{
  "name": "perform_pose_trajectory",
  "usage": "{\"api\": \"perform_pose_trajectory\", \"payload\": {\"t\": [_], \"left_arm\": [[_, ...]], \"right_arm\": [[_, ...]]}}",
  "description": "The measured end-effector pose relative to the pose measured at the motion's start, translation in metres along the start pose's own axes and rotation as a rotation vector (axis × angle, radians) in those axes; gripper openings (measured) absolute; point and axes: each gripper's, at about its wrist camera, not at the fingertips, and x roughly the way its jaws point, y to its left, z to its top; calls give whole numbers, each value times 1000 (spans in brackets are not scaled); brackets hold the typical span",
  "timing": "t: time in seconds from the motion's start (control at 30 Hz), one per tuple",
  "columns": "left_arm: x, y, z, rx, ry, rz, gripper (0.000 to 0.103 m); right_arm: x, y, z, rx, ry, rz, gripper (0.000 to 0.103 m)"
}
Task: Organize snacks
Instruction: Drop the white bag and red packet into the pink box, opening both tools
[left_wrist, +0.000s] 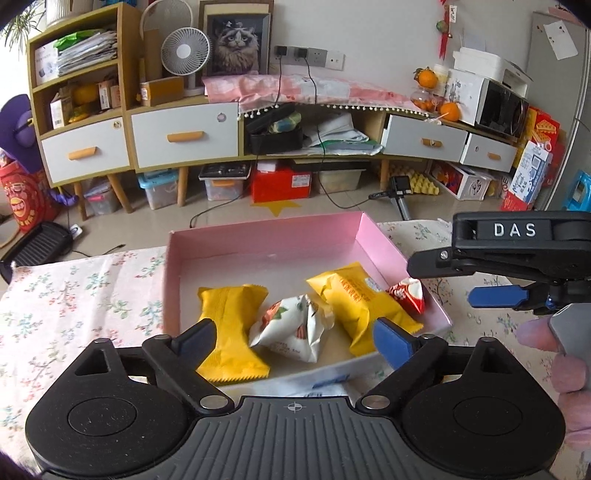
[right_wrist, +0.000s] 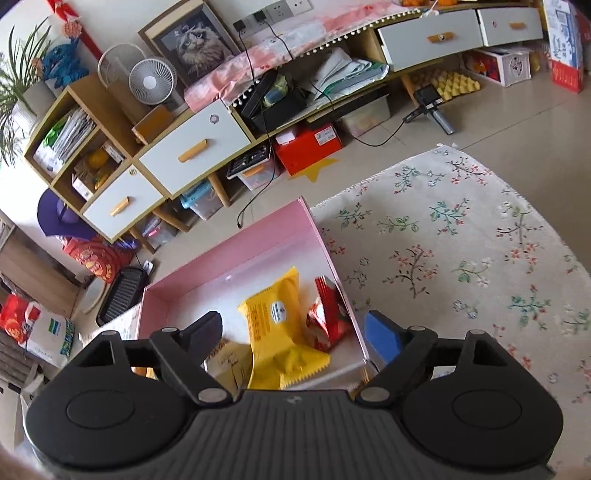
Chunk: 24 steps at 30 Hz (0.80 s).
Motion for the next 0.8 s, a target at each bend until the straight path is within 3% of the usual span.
{"api": "perform_pose_trajectory", "payload": {"t": [0.8], "left_arm": [[-85,48,-51,-16,39,95,99]], "right_arm": [[-50,19,-49,-207,47,-36,99]]}}
